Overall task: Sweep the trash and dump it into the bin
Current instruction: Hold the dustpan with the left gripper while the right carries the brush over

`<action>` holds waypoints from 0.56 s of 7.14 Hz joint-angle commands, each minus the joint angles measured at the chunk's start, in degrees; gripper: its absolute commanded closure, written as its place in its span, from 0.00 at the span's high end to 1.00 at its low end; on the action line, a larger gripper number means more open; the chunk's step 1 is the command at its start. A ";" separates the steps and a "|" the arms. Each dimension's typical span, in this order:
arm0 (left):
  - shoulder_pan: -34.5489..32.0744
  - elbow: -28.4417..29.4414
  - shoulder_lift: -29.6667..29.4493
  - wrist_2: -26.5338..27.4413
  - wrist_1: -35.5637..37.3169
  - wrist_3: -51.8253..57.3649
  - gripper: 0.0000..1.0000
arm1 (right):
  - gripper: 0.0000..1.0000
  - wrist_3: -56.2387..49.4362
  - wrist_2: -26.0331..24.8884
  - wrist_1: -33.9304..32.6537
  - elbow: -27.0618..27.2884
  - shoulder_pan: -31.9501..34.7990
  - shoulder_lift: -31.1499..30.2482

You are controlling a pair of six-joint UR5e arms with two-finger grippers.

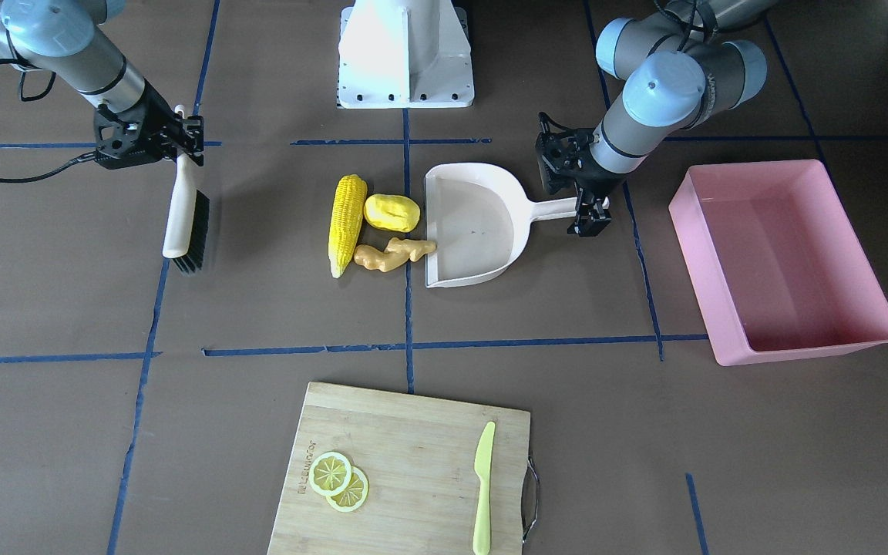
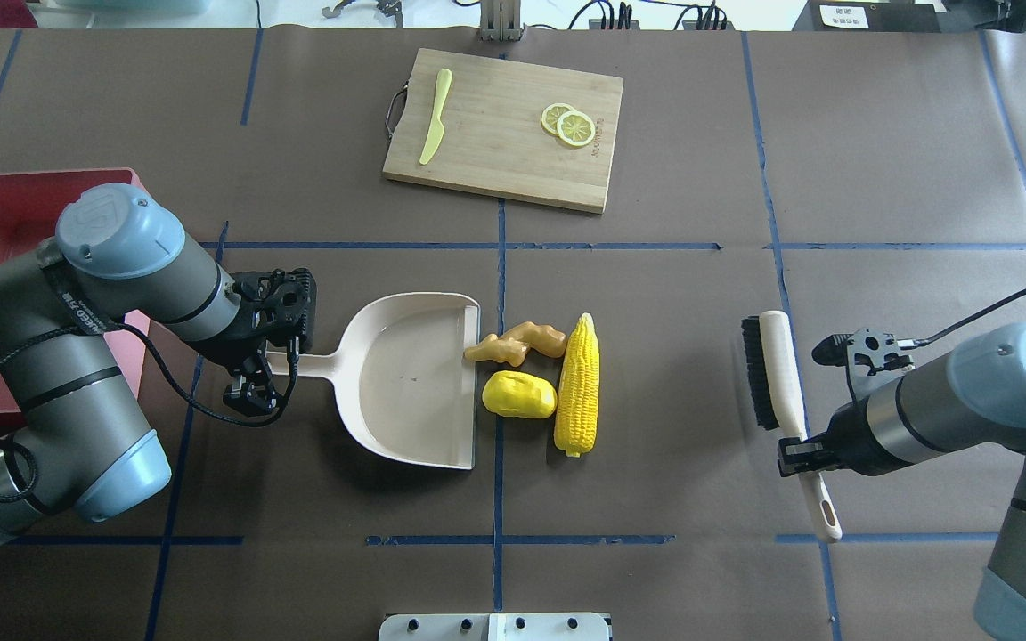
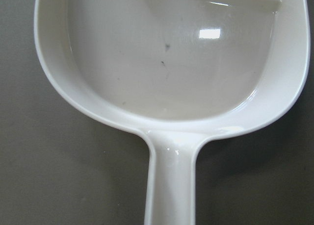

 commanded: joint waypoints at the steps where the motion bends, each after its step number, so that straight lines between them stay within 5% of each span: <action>1: 0.05 -0.06 -0.07 1.87 0.63 0.01 0.44 | 0.03 1.05 -2.05 -4.25 0.13 -1.85 4.01; 3: -0.39 -1.11 0.02 1.87 1.77 -0.08 0.14 | 0.03 6.13 -2.59 -5.30 0.22 -5.44 7.60; 4: -0.57 -1.12 0.11 1.87 1.86 -0.08 0.07 | 0.03 6.24 -2.68 -9.48 0.22 -5.81 11.01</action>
